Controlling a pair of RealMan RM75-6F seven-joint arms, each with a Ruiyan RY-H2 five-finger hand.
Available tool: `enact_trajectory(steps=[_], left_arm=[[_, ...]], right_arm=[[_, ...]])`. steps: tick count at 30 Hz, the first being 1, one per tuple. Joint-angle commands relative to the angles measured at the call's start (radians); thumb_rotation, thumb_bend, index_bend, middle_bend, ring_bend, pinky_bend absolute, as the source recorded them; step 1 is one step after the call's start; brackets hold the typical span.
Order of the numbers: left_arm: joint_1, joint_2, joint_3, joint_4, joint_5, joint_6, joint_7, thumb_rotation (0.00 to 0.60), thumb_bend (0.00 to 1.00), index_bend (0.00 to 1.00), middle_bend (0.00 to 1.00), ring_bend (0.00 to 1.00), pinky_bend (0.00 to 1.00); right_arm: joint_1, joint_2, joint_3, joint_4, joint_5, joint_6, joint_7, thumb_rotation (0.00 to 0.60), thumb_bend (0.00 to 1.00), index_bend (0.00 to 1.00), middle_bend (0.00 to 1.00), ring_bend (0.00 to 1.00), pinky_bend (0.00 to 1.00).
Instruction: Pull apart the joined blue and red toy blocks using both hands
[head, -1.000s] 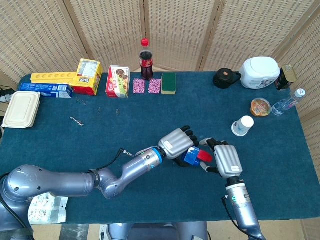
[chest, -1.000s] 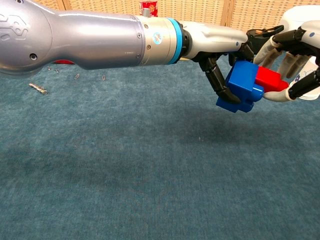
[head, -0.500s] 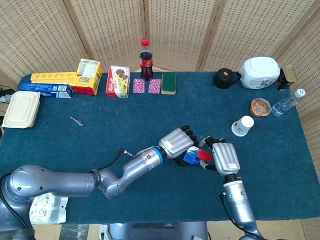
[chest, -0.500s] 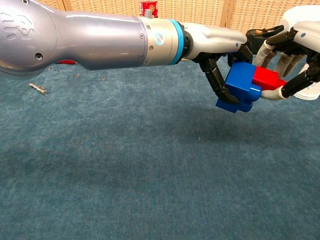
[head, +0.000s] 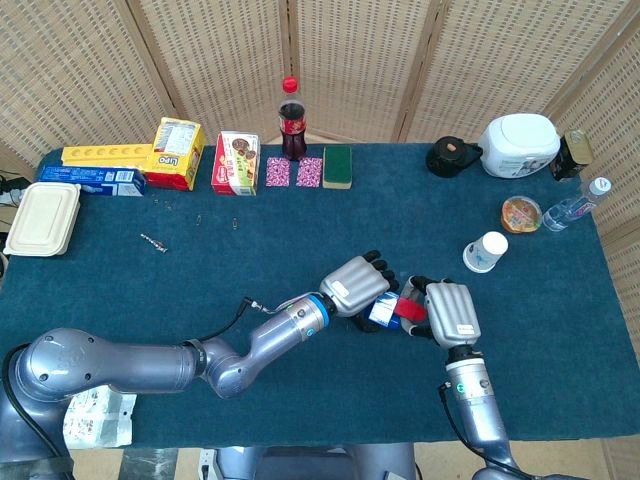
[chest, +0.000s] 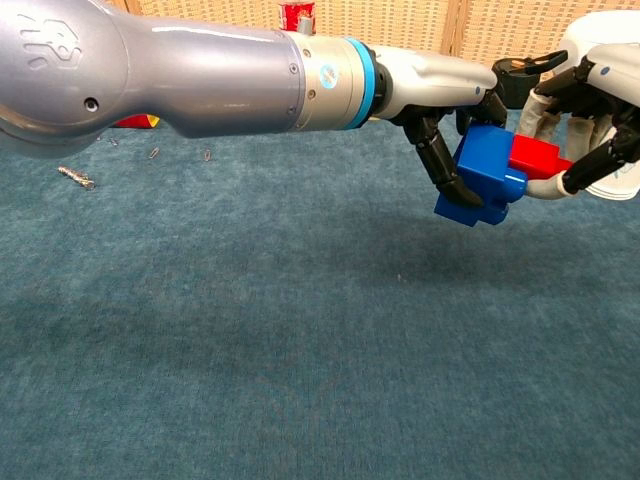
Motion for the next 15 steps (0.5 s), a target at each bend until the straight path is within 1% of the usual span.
enact_trajectory(steps=[1, 5, 15], left_arm=[[-0.001, 0.005, 0.005, -0.004, -0.004, 0.0, 0.003, 0.411, 0.28, 0.46, 0.34, 0.23, 0.15], [-0.001, 0.007, 0.011, -0.006, -0.005, 0.001, 0.001, 0.412, 0.28, 0.46, 0.34, 0.23, 0.15], [0.006, 0.022, 0.023, -0.01, 0.005, 0.0, -0.01, 0.413, 0.28, 0.46, 0.34, 0.23, 0.15]], right_arm=[[0.001, 0.005, 0.0, 0.001, 0.008, -0.001, 0.01, 0.6, 0.31, 0.59, 0.56, 0.64, 0.47], [0.002, 0.008, -0.001, 0.001, 0.013, -0.001, 0.02, 0.595, 0.31, 0.6, 0.56, 0.65, 0.47], [-0.002, 0.032, 0.004, -0.002, 0.033, 0.002, 0.055, 0.596, 0.31, 0.61, 0.57, 0.65, 0.47]])
